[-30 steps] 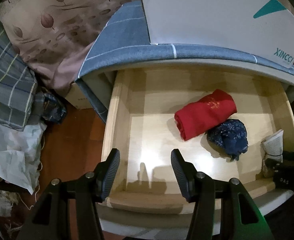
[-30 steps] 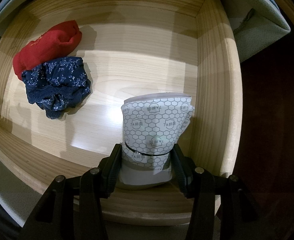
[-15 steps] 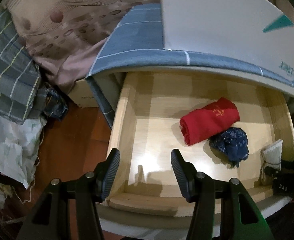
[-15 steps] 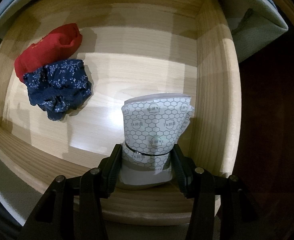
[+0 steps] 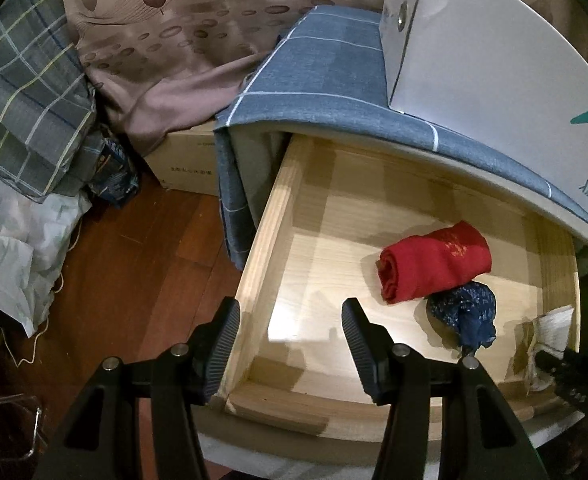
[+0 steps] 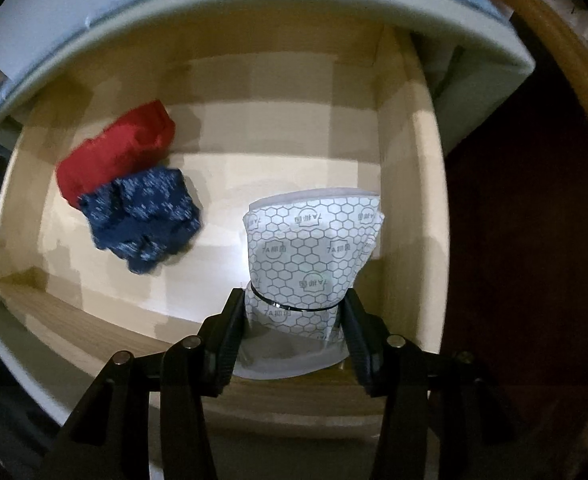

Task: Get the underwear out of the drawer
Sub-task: 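Lift the white hexagon-print underwear with the right gripper over the white box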

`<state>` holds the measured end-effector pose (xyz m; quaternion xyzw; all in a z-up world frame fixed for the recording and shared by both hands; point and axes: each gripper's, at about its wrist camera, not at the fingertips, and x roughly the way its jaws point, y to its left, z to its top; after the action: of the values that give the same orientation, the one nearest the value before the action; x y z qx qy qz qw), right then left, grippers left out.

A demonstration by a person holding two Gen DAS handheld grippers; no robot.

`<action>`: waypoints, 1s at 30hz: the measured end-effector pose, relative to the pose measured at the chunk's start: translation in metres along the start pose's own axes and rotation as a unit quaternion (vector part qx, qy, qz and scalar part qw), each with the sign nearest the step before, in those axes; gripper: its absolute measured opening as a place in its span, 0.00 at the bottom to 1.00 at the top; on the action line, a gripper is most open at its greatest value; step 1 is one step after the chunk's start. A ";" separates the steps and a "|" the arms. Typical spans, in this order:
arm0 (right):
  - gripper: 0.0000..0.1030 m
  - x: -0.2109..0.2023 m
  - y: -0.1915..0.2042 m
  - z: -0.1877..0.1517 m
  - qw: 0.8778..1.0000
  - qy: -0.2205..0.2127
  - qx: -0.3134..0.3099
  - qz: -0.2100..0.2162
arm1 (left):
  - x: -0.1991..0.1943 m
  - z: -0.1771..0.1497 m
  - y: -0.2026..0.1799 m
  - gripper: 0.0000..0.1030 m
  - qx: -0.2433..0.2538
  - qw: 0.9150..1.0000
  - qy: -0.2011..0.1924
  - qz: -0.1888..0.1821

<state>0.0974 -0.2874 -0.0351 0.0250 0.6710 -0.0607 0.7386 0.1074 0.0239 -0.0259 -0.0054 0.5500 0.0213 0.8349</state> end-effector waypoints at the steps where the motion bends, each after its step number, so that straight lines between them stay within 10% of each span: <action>1: 0.43 -0.003 0.000 0.002 1.000 -0.003 0.000 0.000 | 0.000 0.000 0.000 0.53 0.000 1.000 0.000 0.000; 30: 0.43 -0.204 0.016 0.035 0.983 -0.178 -0.031 0.037 | 0.001 -0.001 -0.001 0.53 0.009 1.000 0.000 0.009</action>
<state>0.1148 -0.2636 0.1705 0.0153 0.5289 -0.0162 0.8484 0.1071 0.0228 -0.0267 0.0071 0.5501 0.0244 0.8347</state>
